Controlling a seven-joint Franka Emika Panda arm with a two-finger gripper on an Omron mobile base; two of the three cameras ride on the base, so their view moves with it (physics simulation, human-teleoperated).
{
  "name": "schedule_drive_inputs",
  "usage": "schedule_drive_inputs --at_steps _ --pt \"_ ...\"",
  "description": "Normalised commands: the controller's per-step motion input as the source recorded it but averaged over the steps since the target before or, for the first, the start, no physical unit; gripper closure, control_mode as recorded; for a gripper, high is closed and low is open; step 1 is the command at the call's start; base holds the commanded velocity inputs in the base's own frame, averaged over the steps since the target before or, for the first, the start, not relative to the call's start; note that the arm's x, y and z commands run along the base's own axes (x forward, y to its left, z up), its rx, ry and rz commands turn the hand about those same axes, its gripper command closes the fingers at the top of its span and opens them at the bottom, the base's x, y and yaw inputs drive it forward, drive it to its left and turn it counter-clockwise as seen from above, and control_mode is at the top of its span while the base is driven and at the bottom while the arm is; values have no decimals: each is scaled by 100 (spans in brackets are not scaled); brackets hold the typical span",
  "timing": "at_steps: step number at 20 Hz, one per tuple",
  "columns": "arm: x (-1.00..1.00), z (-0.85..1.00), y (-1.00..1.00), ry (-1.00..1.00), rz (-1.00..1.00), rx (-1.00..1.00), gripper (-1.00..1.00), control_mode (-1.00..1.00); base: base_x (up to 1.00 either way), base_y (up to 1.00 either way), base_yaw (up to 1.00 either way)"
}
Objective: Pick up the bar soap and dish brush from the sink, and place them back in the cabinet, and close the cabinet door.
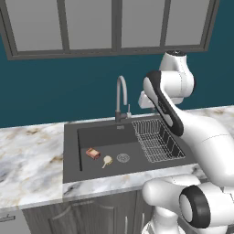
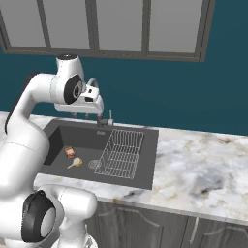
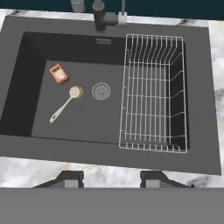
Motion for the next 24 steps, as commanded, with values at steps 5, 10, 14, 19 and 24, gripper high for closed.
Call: schedule_drive_inputs --at_steps 5,10,14,19,24 --pt "-1 0 1 1 0 0 -100 -100 0 0 0" --pt "1 0 26 7 -6 0 -100 -100 0 0 0" --pt "8 0 36 5 -10 0 -100 -100 0 0 0" --pt "11 -4 27 4 -10 6 -100 -100 0 0 0" --pt "12 -18 20 3 -9 6 -100 -100 0 0 0"
